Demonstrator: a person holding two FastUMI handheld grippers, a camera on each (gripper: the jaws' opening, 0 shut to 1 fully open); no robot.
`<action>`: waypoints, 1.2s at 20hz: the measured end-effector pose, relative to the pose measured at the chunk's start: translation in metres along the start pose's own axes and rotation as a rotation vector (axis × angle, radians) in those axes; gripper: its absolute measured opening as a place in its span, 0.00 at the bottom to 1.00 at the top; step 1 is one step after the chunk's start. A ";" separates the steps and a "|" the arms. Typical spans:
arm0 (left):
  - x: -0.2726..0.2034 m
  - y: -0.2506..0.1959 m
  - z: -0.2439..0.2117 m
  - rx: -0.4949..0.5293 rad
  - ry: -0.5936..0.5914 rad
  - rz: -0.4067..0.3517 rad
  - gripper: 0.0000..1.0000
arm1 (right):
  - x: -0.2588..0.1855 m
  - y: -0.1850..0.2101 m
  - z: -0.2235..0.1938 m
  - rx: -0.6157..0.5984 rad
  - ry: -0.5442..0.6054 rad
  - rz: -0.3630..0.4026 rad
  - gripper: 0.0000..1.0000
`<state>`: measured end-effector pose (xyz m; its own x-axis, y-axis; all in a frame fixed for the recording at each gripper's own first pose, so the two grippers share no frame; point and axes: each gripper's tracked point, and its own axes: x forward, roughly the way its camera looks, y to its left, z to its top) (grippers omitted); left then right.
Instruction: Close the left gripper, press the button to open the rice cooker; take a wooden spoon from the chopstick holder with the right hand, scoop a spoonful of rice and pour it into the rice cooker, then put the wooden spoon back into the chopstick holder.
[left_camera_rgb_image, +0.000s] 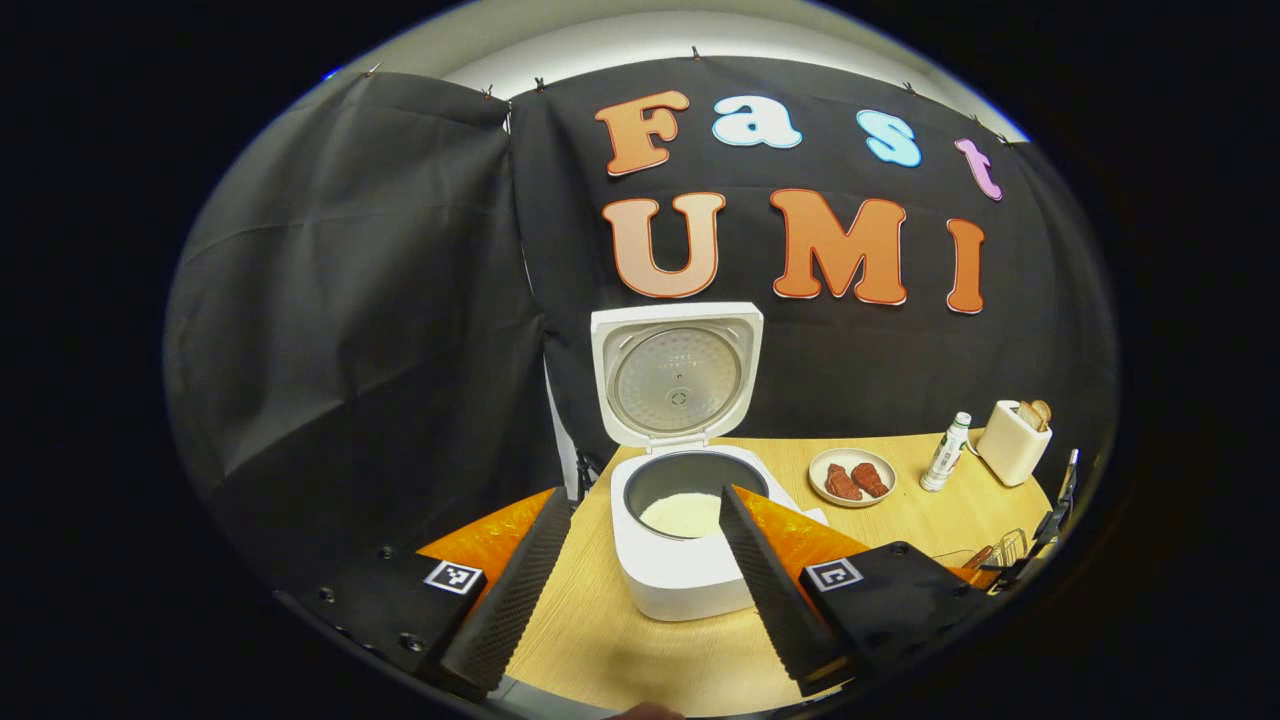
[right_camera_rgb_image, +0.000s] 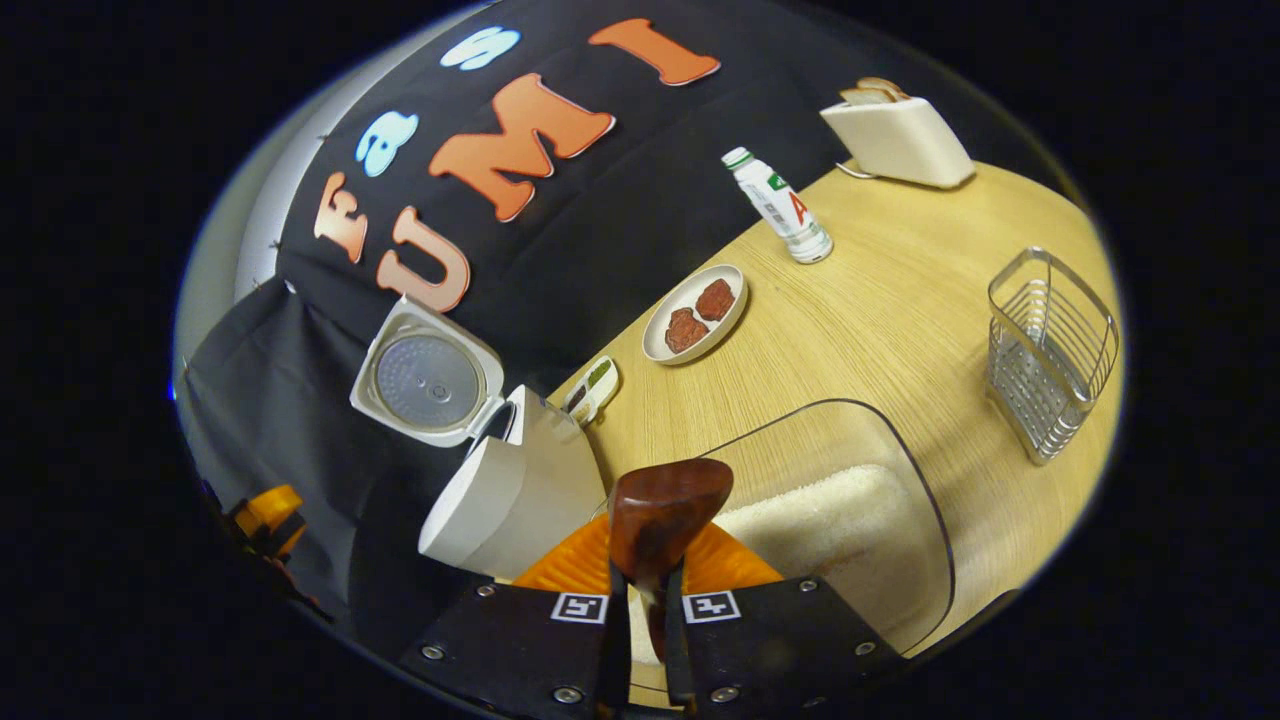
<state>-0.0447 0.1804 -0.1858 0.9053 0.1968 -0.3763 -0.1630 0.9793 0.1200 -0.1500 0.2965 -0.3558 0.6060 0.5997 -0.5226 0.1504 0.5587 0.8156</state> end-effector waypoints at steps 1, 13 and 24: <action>0.001 -0.002 0.001 0.000 0.000 -0.001 0.99 | -0.001 -0.001 0.006 0.047 -0.013 0.017 0.13; 0.000 -0.041 0.009 -0.025 -0.022 -0.016 0.99 | -0.027 -0.025 0.082 0.343 -0.102 0.072 0.13; -0.011 -0.026 0.001 -0.079 -0.030 0.041 0.99 | -0.035 0.014 0.137 0.561 -0.134 0.164 0.13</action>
<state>-0.0501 0.1530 -0.1834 0.9082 0.2368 -0.3451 -0.2299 0.9713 0.0615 -0.0616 0.2050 -0.2919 0.7439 0.5546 -0.3729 0.4139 0.0558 0.9086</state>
